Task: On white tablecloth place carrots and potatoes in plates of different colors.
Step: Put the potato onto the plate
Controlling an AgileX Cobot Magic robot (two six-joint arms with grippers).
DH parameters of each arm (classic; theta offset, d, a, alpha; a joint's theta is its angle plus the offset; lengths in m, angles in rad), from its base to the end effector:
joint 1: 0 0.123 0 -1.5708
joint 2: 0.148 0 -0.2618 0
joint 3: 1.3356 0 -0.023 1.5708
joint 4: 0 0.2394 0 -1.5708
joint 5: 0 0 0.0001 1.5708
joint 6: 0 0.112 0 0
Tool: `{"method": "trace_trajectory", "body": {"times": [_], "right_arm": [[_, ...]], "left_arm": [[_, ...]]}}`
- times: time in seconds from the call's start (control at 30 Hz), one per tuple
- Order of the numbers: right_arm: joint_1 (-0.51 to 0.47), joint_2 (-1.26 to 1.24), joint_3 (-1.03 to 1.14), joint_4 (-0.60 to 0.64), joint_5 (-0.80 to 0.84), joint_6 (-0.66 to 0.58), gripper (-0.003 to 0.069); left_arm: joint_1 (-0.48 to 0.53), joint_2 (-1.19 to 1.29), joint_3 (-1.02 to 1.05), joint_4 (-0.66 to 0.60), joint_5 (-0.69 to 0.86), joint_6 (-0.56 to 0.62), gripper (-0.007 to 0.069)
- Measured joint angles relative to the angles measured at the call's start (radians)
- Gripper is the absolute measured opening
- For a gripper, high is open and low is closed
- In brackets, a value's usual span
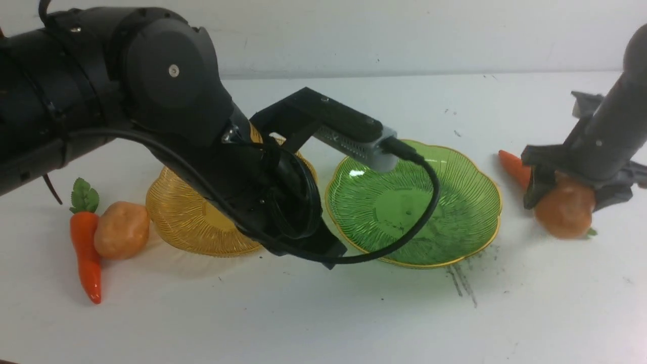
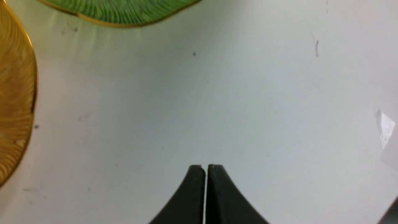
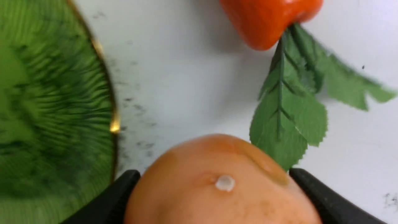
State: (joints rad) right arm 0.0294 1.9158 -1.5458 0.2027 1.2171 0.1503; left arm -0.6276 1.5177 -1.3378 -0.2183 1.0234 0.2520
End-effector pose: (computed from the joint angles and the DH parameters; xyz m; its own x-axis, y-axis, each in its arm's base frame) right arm 0.3679 0.0320 0.1992 -0.9818 0.1868 -0.0344 0.1764 0.9636 0.2007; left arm 0.2425 -0.2015 0.2860 -0.6285 0.6218 -0.4672 0.7370 0.6680 -0.1024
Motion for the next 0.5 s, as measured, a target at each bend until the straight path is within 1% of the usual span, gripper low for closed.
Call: {"method": "trace_trajectory", "body": {"times": [0.03, 0.13, 0.2, 0.37, 0.5], "right_arm": [[0.019, -0.03, -0.002, 0.044, 0.002, -0.03, 0.0541], [0.071, -0.066, -0.004, 0.119, 0.0, -0.094, 0.0541], [0.119, -0.064, -0.004, 0.161, -0.034, -0.125, 0.0541], [0.216, 0.012, -0.004, 0.198, -0.184, -0.144, 0.0541], [0.238, 0.079, -0.004, 0.201, -0.253, -0.144, 0.0541]], "left_arm": [[0.0, 0.0, 0.0, 0.0, -0.038, 0.0, -0.0003], [0.0, 0.0, 0.0, 0.0, -0.092, -0.001, -0.0003], [0.0, 0.0, 0.0, 0.0, -0.137, -0.006, -0.0003], [0.0, 0.0, 0.0, 0.026, -0.191, -0.058, -0.0003], [0.0, 0.0, 0.0, 0.05, -0.189, -0.09, -0.0003]]}}
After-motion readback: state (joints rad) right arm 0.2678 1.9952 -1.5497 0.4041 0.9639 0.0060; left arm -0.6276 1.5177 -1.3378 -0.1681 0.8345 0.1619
